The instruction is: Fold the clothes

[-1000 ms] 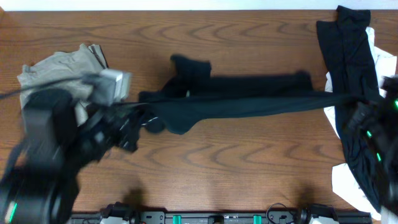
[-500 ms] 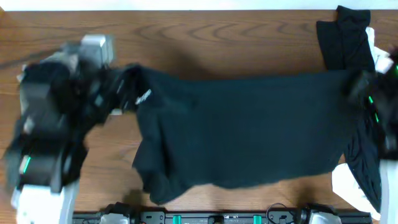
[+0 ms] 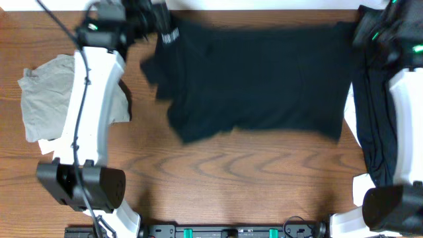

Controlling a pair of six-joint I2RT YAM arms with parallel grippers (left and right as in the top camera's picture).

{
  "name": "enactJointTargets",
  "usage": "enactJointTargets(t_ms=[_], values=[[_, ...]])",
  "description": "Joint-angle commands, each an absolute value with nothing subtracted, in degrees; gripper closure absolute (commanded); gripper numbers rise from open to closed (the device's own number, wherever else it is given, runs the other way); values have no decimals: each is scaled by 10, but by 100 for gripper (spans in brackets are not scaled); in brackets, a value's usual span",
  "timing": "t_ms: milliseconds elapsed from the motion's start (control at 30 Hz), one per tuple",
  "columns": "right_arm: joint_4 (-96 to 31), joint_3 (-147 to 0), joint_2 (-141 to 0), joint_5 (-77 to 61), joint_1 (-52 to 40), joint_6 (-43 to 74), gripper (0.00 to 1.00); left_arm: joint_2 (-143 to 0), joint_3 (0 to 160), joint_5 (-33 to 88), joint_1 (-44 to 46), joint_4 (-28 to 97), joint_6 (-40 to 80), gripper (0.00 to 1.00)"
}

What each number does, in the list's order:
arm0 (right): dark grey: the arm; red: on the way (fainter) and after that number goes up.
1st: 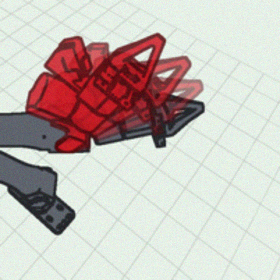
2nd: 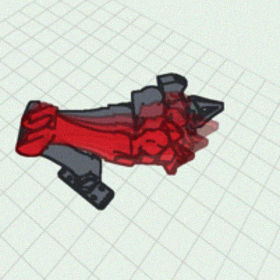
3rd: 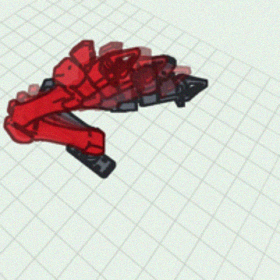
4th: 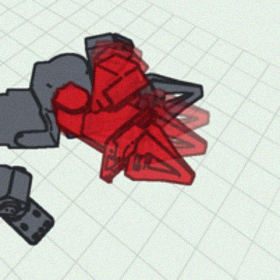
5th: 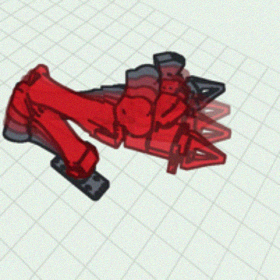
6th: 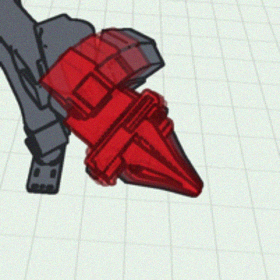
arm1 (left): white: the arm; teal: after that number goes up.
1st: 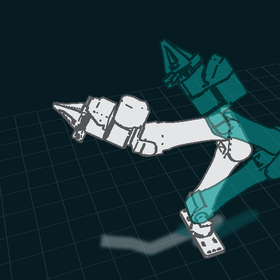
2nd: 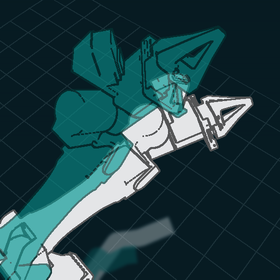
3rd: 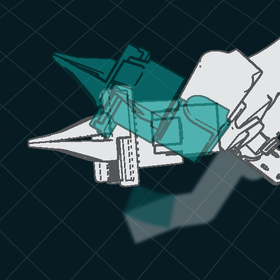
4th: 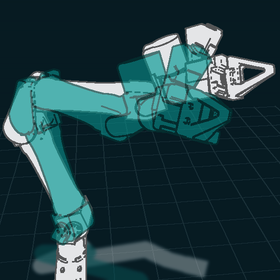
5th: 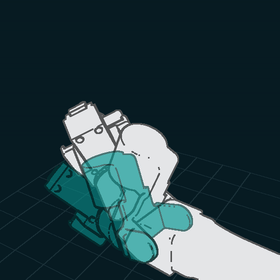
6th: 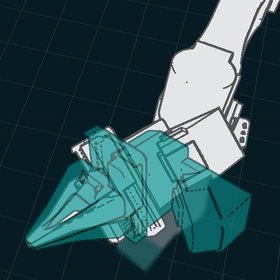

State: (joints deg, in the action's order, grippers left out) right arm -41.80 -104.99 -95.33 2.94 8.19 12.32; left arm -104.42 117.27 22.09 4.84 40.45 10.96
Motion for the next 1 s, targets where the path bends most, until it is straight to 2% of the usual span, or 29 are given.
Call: enactJointTargets(t_ms=[0, 167, 333, 433, 567, 767, 967], values=[[-470, -1207, -896, 53, 86, 102, 99, -988, 1372, 220, 16, 452, 114, 94], [-593, -1275, -896, 81, 86, 102, 99, -988, 1484, 220, 6, 605, 97, 94], [-736, -1241, -923, 93, 86, 102, 99, -1002, 1460, 220, 6, 761, 95, 94], [-776, -1182, -943, 108, 86, 102, 99, -1024, 1415, 220, 14, 838, 74, 94], [-771, -1063, -964, 144, 86, 103, 99, -1062, 1312, 220, 28, 888, 30, 94], [-696, -856, -975, 171, 88, 121, 99, -1105, 1119, 213, 33, 893, 17, 94], [-689, -769, -975, 187, 95, 157, 99, -1108, 982, 214, 33, 898, 15, 94]])
